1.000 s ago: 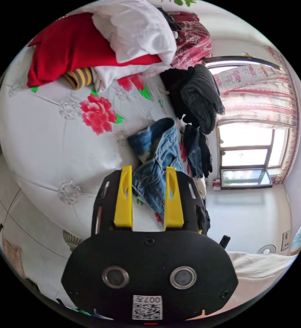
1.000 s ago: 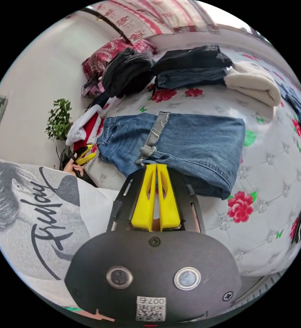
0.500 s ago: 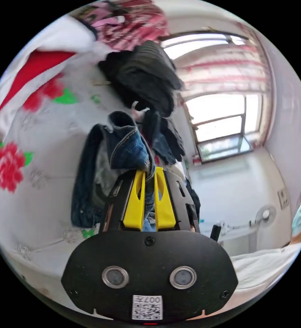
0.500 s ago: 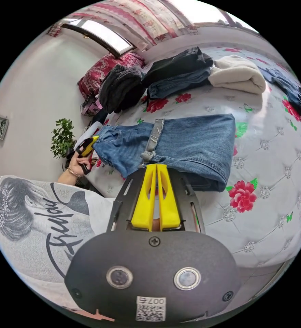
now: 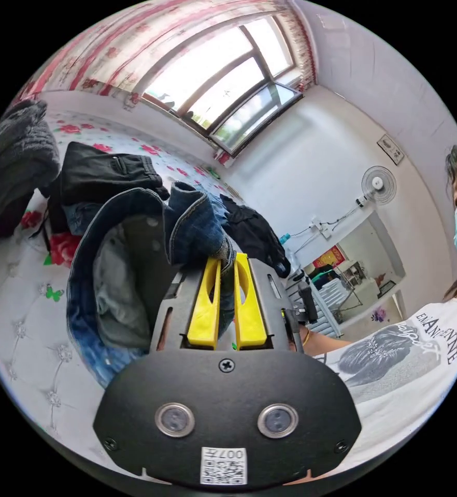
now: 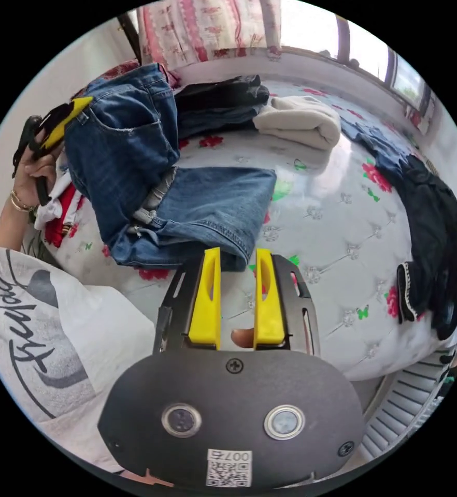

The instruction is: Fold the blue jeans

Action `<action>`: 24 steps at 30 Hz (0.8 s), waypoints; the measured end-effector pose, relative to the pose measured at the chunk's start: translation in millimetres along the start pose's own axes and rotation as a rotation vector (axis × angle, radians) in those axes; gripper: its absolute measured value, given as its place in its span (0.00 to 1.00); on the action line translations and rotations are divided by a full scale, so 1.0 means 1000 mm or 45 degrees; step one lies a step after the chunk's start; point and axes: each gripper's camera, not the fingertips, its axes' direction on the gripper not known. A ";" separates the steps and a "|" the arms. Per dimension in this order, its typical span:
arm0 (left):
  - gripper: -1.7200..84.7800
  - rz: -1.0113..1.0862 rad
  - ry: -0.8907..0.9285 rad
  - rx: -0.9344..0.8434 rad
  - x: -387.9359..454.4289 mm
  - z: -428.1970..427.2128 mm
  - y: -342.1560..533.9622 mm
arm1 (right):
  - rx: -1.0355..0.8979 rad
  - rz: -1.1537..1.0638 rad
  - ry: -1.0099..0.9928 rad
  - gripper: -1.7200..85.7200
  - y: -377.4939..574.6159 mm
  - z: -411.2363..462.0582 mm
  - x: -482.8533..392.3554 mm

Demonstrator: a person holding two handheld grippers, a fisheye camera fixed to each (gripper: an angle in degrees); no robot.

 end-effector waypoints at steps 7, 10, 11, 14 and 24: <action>0.06 -0.237 -0.102 0.246 -0.035 -0.047 0.022 | -0.133 -0.025 -0.278 0.07 -0.042 0.033 0.021; 0.06 -0.347 -0.157 0.328 -0.050 -0.068 0.035 | -0.247 -0.083 -0.232 0.06 -0.034 0.058 0.028; 0.06 -0.378 -0.180 0.353 -0.054 -0.074 0.040 | -0.224 -0.085 -0.240 0.06 -0.033 0.054 0.030; 0.06 -0.386 -0.237 0.362 -0.052 -0.077 0.041 | -0.241 -0.087 -0.292 0.06 -0.039 0.041 0.043; 0.11 0.379 -0.177 -0.471 0.087 0.145 -0.057 | 0.088 0.257 -0.370 0.04 -0.033 -0.049 0.120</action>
